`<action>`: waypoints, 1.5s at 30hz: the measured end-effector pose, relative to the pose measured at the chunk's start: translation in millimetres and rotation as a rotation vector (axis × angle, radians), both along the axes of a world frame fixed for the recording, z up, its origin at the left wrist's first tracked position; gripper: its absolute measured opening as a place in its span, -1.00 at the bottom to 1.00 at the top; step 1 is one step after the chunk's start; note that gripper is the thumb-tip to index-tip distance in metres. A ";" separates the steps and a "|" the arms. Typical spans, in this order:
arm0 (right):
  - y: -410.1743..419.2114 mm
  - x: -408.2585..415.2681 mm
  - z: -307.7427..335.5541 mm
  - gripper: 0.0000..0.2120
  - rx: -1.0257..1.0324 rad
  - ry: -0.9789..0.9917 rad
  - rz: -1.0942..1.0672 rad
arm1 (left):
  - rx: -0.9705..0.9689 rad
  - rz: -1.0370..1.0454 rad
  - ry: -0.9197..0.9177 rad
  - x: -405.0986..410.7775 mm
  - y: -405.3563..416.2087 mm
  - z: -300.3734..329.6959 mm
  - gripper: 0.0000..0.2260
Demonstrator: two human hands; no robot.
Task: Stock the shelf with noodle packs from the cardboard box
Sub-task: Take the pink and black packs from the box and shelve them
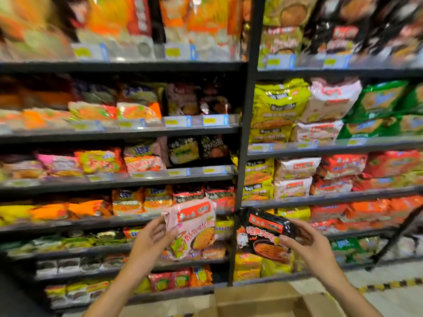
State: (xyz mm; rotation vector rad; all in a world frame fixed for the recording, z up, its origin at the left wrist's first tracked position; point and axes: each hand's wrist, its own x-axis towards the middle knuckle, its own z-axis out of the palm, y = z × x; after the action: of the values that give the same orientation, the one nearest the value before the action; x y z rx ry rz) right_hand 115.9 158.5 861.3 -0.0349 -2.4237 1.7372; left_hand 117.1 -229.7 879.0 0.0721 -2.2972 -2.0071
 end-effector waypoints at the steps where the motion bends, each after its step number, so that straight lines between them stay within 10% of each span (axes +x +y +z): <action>1: -6.3 3.9 8.1 -0.50 -0.003 0.027 0.001 | -0.004 0.004 0.010 8.7 -7.0 10.4 -0.24; 25: -156.2 -67.0 135.9 -0.56 0.035 0.240 -0.191 | -0.003 -0.129 0.399 -145.3 -138.5 148.2 -0.73; 45: -128.6 -161.7 163.8 -0.53 -0.021 0.291 -0.135 | -0.069 0.004 0.463 -319.8 -68.6 212.9 -0.83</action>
State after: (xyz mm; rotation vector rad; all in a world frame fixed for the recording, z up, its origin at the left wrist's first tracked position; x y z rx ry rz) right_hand -45.8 29.9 1025.1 0.0474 -2.1443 1.5858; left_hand -202.7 -298.2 1091.9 -0.3532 -2.0586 -1.7129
